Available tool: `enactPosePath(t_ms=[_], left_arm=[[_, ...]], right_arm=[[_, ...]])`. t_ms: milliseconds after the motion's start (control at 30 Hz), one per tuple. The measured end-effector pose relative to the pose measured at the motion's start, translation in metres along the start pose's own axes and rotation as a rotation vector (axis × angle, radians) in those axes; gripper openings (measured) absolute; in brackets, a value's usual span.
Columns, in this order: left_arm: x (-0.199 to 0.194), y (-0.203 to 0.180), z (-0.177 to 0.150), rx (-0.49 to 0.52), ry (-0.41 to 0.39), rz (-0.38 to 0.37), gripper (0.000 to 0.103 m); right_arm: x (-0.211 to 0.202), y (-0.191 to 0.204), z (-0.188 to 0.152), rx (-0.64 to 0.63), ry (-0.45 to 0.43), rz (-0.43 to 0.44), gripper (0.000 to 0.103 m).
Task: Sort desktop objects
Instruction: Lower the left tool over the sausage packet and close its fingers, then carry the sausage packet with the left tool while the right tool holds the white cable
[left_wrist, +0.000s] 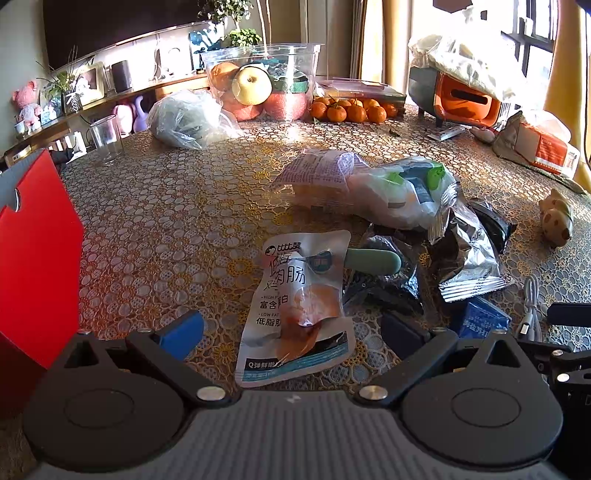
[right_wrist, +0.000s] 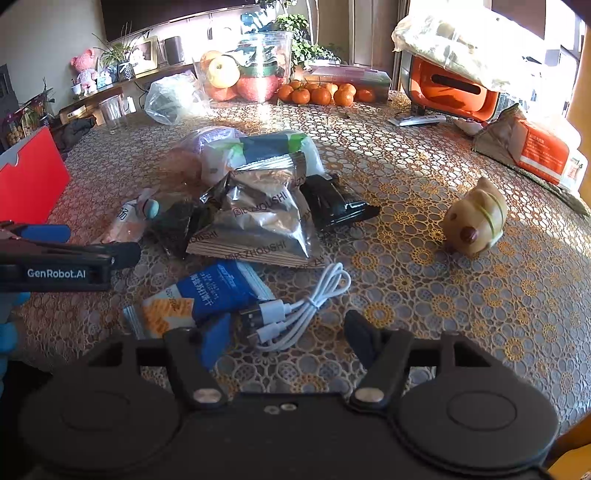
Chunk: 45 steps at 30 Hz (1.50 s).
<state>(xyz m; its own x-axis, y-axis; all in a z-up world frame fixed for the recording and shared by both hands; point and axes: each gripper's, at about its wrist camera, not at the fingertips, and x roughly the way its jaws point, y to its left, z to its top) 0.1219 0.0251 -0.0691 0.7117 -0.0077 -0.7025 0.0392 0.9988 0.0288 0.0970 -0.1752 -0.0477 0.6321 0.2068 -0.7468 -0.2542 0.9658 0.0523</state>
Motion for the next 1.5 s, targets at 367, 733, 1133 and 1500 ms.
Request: enactPosePath(t_ms=[367, 733, 1133, 1500], left_arm=[[0.027, 0.004, 0.009, 0.005, 0.016, -0.032, 0.102], [0.023, 0.006, 0.011, 0.015, -0.016, -0.069, 0.071], [0.002, 0.01, -0.003, 0.005, -0.013, -0.06, 0.061], [-0.023, 0.013, -0.009, -0.016, -0.022, -0.064, 0.06]], right_arm=[[0.009, 0.008, 0.005, -0.025, -0.014, -0.022, 0.078], [0.005, -0.001, 0.005, -0.004, -0.029, -0.037, 0.053], [-0.004, -0.008, 0.001, 0.03, -0.015, -0.05, 0.031], [-0.017, -0.01, 0.001, 0.045, -0.032, -0.086, 0.018]])
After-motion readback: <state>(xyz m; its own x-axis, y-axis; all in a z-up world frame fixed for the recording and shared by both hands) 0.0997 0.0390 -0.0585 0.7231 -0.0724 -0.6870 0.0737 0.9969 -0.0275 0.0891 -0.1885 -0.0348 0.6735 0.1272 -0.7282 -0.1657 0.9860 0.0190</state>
